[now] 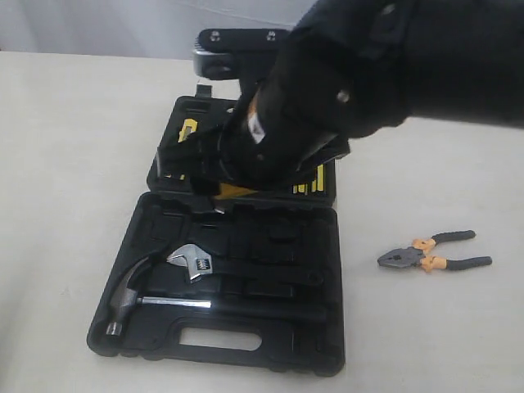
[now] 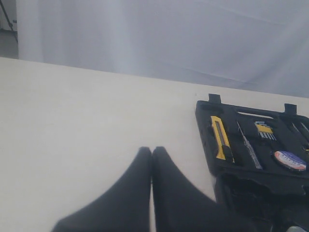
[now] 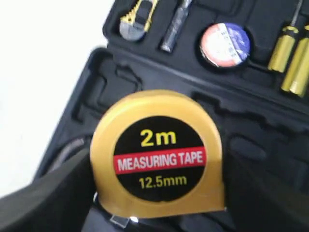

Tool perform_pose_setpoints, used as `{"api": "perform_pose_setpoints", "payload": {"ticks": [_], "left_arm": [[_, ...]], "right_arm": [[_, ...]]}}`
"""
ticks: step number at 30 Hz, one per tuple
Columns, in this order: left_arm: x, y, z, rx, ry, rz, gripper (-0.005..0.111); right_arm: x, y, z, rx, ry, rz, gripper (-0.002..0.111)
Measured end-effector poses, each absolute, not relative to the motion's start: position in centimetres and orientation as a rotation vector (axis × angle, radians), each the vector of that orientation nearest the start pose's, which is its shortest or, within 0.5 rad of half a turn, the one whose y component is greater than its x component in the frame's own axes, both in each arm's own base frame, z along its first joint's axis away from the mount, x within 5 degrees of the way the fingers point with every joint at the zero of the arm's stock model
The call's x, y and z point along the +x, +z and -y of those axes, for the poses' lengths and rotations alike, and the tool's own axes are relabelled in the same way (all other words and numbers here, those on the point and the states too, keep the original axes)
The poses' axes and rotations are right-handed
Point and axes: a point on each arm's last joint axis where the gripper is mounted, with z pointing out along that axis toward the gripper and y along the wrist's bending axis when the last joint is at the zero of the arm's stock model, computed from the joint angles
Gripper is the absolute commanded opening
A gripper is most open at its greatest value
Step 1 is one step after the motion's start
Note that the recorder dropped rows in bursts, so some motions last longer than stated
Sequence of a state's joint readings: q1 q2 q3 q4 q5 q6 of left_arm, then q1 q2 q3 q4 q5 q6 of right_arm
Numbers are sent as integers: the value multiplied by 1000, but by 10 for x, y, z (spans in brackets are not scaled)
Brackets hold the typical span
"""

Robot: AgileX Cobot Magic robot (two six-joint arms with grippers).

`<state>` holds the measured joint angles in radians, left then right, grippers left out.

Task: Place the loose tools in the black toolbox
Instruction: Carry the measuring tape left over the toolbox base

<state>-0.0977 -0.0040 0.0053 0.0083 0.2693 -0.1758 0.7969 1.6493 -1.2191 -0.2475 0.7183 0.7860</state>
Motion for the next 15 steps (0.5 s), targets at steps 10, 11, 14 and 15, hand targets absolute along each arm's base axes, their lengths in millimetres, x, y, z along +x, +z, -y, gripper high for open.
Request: {"api": "perform_pose_setpoints", "payload": {"ticks": [10, 11, 14, 15], "left_arm": [[55, 187, 5, -63, -192, -1757, 0], [55, 187, 5, -63, -192, -1757, 0], [55, 187, 5, -63, -192, -1757, 0], [55, 187, 5, -63, -192, -1757, 0]], "right_arm": [[302, 220, -290, -42, 239, -2621, -1], [305, 216, -294, -39, 225, -2629, -1], [311, 210, -306, -8, 223, -2641, -1], [312, 207, -310, 9, 233, -2649, -1]]}}
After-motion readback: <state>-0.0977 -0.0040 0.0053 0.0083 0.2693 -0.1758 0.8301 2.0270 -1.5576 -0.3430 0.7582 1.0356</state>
